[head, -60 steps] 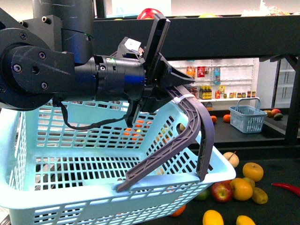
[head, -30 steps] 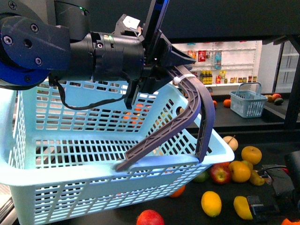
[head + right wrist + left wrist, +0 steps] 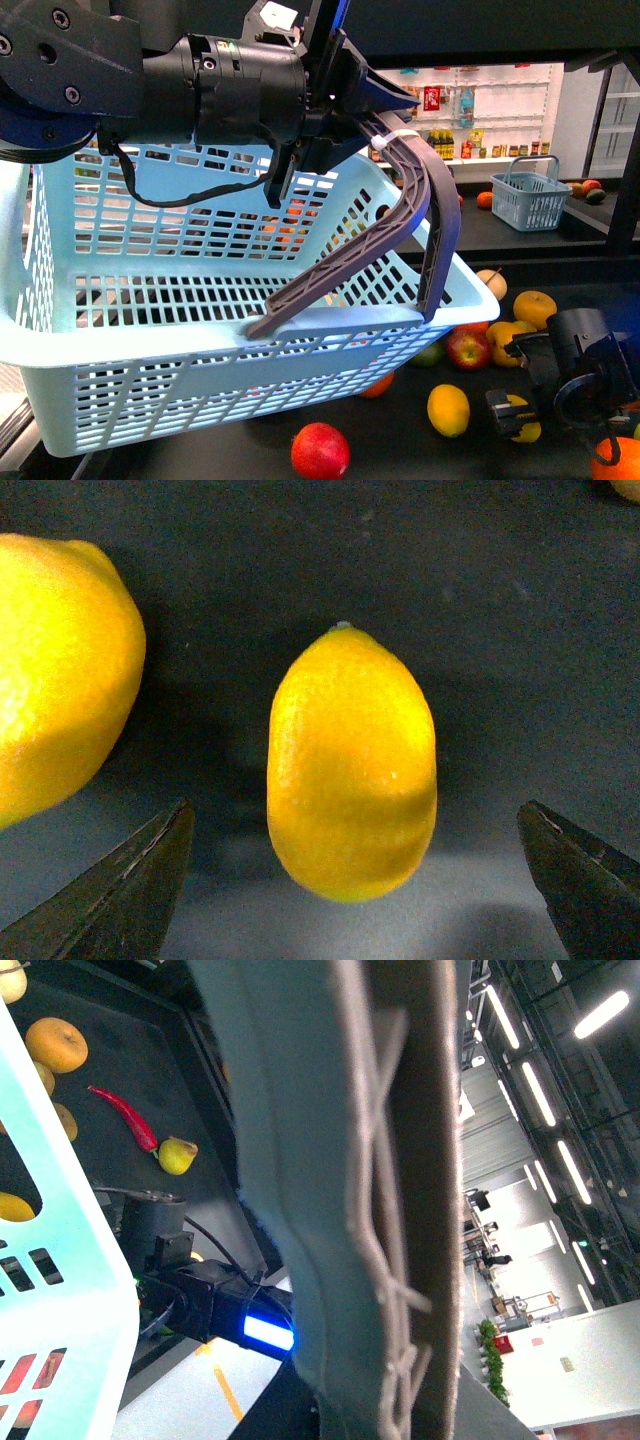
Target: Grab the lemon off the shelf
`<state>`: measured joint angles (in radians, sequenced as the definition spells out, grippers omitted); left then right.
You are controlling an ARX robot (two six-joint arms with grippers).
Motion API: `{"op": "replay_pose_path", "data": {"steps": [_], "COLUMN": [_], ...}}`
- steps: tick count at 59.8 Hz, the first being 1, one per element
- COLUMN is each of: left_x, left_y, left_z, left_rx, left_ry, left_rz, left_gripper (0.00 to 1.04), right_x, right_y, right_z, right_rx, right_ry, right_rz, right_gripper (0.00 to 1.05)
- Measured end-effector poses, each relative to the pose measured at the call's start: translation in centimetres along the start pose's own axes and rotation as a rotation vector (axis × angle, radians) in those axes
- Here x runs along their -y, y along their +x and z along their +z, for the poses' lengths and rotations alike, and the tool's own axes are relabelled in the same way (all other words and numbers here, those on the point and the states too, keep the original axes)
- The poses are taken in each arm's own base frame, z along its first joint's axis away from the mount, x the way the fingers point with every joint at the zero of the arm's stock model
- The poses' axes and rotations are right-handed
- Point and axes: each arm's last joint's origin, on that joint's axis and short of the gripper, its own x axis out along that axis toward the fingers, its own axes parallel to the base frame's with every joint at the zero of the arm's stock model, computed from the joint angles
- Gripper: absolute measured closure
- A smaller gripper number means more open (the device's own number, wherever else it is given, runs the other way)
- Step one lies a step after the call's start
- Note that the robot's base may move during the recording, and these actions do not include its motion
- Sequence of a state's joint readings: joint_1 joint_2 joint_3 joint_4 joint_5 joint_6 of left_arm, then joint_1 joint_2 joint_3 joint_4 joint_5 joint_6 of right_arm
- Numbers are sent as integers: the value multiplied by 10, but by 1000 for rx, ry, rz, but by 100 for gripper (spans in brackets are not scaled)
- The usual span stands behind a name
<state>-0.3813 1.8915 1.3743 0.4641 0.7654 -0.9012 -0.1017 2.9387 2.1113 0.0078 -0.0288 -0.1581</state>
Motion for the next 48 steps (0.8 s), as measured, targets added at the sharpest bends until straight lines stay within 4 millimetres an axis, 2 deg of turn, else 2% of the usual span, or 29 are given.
{"op": "replay_pose_path", "data": {"steps": [20,25,28,39,48], "left_x": [0,0,0,0,0], "left_y": [0,0,0,0,0], "left_z": [0,0,0,0,0], "left_rx": [0,0,0,0,0], "left_ry": [0,0,0,0,0], "left_rz": [0,0,0,0,0], "left_gripper": [97,97,97,97,97], "right_x": [0,-2,-4,-7,-7], "right_y": [24,26,28,29,28], "right_z": [5,2,0,-3,-6], "right_rx": [5,-3,-16,-27,-18], "right_ry": [7,9,11,18,34], "right_rz": [-1,7,15,13,11], "right_gripper": [8,19,29,53,57]}}
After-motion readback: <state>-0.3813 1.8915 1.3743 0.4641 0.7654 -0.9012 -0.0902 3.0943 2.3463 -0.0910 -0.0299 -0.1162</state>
